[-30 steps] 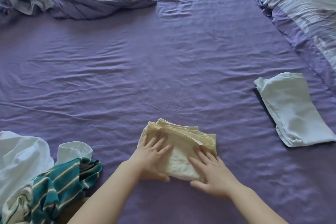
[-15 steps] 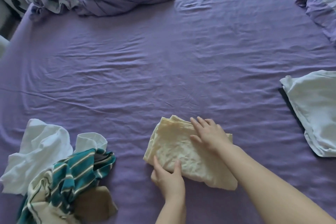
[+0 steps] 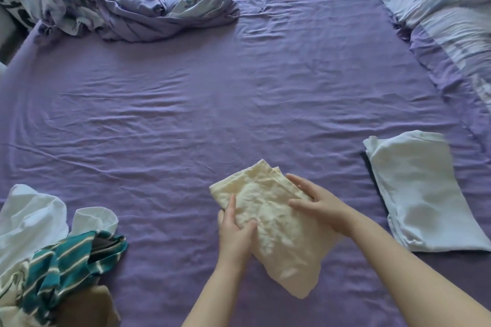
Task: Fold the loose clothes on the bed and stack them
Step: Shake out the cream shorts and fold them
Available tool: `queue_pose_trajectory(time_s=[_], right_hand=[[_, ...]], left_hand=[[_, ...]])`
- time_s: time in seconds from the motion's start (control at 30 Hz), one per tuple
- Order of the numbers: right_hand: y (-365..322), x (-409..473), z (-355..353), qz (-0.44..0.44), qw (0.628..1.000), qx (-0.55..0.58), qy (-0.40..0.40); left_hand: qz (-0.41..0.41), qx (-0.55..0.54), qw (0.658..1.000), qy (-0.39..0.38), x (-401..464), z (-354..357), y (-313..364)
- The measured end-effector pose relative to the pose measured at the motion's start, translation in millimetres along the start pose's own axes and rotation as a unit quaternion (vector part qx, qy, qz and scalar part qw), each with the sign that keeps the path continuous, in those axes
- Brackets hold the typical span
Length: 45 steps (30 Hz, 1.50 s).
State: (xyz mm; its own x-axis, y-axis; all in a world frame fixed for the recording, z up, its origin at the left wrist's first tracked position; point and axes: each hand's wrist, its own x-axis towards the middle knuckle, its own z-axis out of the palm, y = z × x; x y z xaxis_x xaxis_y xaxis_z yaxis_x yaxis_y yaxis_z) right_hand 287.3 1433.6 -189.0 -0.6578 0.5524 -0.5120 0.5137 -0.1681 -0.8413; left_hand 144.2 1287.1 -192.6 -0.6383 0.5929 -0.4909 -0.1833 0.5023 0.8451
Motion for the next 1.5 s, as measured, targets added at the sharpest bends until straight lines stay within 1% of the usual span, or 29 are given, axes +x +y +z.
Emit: queue_pose_trajectory(time_s=[0.07,0.13,0.27,0.47,0.6,0.7,0.73,0.77,0.8,0.83,0.87,0.9,0.93,0.97,1.0,1.03,1.07,1.1,1.17,1.3,1.5], right_hand=[[8,-20,-32,-0.011,0.998,0.057,0.029],[15,-40,-64,-0.020,0.994,0.085,0.063],[34,-82,-131,-0.032,0.984,0.092,0.149],[69,-123,-208,-0.056,0.961,0.111,0.249],[100,-129,-239,-0.049,0.946,0.115,0.300],[124,-122,-247,-0.029,0.939,0.095,0.329],[131,-118,-247,-0.019,0.940,0.075,0.333],[138,-114,-247,-0.006,0.942,0.037,0.332],[145,-110,-247,0.012,0.944,-0.031,0.329],[152,-105,-245,0.032,0.937,-0.130,0.324],[159,-102,-242,0.046,0.918,-0.233,0.318],[164,-100,-238,0.045,0.896,-0.314,0.310],[168,-98,-233,0.036,0.882,-0.363,0.299],[169,-96,-227,0.029,0.875,-0.391,0.285],[171,-94,-223,0.032,0.872,-0.408,0.269],[174,-91,-219,0.044,0.867,-0.427,0.251],[177,-88,-217,0.063,0.862,-0.445,0.234],[180,-85,-216,0.083,0.858,-0.457,0.217],[184,-80,-216,0.114,0.862,-0.455,0.192],[179,-73,-215,0.145,0.872,-0.435,0.170],[150,-72,-205,0.187,0.865,-0.420,0.200]], left_hand=[[0.023,0.003,0.999,-0.049,-2,25,17],[0.038,-0.001,0.994,-0.101,-5,53,33],[0.069,0.005,0.981,-0.181,-18,123,63],[0.097,0.043,0.959,-0.264,-30,223,101],[0.116,0.083,0.945,-0.295,-20,274,106],[0.134,0.129,0.931,-0.313,-5,304,99],[0.145,0.156,0.929,-0.303,1,312,95],[0.159,0.194,0.927,-0.277,5,318,91],[0.184,0.248,0.922,-0.235,7,323,84],[0.229,0.316,0.901,-0.191,8,325,77],[0.288,0.390,0.859,-0.161,6,327,69],[0.344,0.457,0.805,-0.158,3,328,61],[0.386,0.509,0.750,-0.174,0,329,54],[0.404,0.553,0.701,-0.199,-3,329,46],[0.402,0.587,0.666,-0.223,-4,329,39],[0.390,0.614,0.644,-0.238,-1,329,33],[0.372,0.633,0.634,-0.244,3,327,27],[0.353,0.644,0.632,-0.247,8,326,23],[0.326,0.652,0.636,-0.254,17,323,18],[0.306,0.641,0.650,-0.269,23,323,12],[0.297,0.621,0.682,-0.246,10,311,20]])
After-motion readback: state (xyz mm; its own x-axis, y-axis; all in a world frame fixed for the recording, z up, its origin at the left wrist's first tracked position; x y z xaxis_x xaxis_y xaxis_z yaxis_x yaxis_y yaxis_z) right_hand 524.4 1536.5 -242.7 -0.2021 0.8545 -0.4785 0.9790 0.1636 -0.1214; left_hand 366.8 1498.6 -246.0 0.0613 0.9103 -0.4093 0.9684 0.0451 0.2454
